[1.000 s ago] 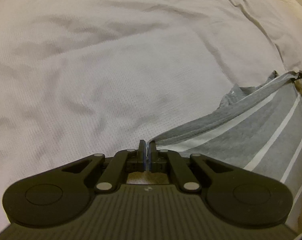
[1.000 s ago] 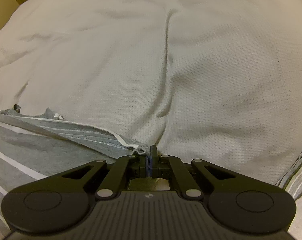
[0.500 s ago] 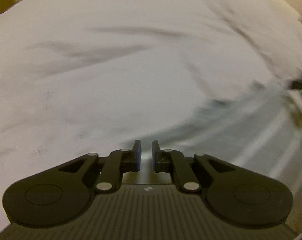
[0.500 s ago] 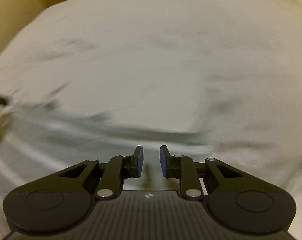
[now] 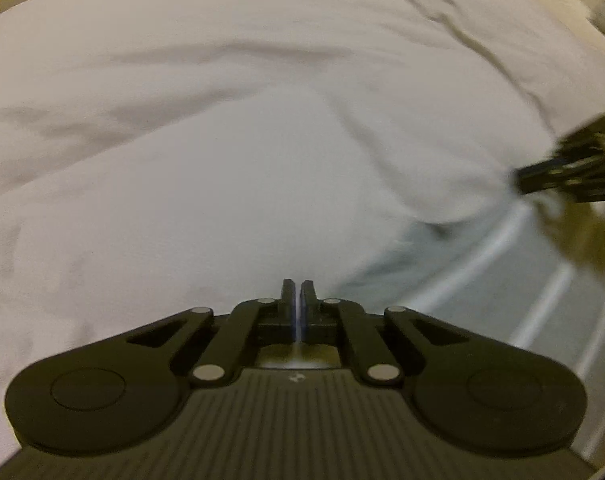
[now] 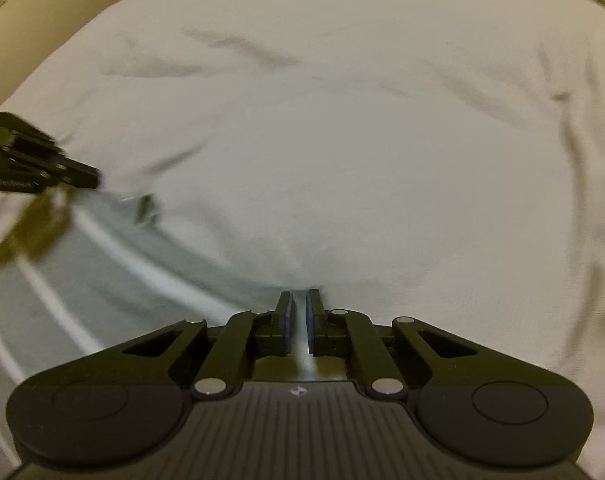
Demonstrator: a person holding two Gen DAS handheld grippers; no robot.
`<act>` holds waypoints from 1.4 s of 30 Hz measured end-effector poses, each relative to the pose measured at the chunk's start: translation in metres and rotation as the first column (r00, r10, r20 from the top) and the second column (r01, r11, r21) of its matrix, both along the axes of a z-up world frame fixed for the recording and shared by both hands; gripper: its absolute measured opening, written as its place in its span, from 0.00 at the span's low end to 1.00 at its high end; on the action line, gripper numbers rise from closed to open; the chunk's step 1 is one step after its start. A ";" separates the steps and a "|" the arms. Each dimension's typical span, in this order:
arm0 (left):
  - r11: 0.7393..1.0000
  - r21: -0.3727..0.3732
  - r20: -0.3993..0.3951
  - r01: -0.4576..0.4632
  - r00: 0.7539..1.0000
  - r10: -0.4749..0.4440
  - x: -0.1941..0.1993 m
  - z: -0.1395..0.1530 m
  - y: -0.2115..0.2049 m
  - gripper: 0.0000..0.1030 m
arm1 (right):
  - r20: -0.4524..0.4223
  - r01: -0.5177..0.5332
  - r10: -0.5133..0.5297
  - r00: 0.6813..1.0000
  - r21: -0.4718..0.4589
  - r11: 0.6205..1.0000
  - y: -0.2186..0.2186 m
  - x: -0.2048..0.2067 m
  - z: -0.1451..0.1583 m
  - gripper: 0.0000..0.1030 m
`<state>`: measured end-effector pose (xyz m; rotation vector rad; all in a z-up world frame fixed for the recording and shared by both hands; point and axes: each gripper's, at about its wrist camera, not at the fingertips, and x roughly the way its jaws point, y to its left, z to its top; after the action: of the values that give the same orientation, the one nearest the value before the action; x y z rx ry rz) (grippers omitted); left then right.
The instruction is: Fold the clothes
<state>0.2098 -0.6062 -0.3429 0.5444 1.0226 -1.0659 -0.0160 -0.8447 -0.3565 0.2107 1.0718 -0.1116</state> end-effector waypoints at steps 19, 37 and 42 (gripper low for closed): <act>0.991 0.135 0.066 -0.009 0.998 0.000 -0.053 0.011 0.107 0.08 | -0.139 0.255 -0.250 0.958 0.019 0.967 0.042 -0.167 0.003 0.24; 0.584 0.485 0.535 0.651 0.307 -0.787 -0.305 -0.010 0.201 0.36 | -0.344 -0.465 0.313 0.885 -0.651 0.600 0.255 -0.241 -0.013 0.53; 0.604 0.586 0.592 0.541 0.223 -0.774 -0.294 -0.038 0.197 0.15 | -0.420 -0.526 0.316 0.850 -0.699 0.485 0.222 -0.241 -0.045 0.27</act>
<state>-0.0840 -0.4096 -0.3810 1.6648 -0.0217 -1.2011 -0.2569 -0.6225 -0.4019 -0.9365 1.1840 -0.1600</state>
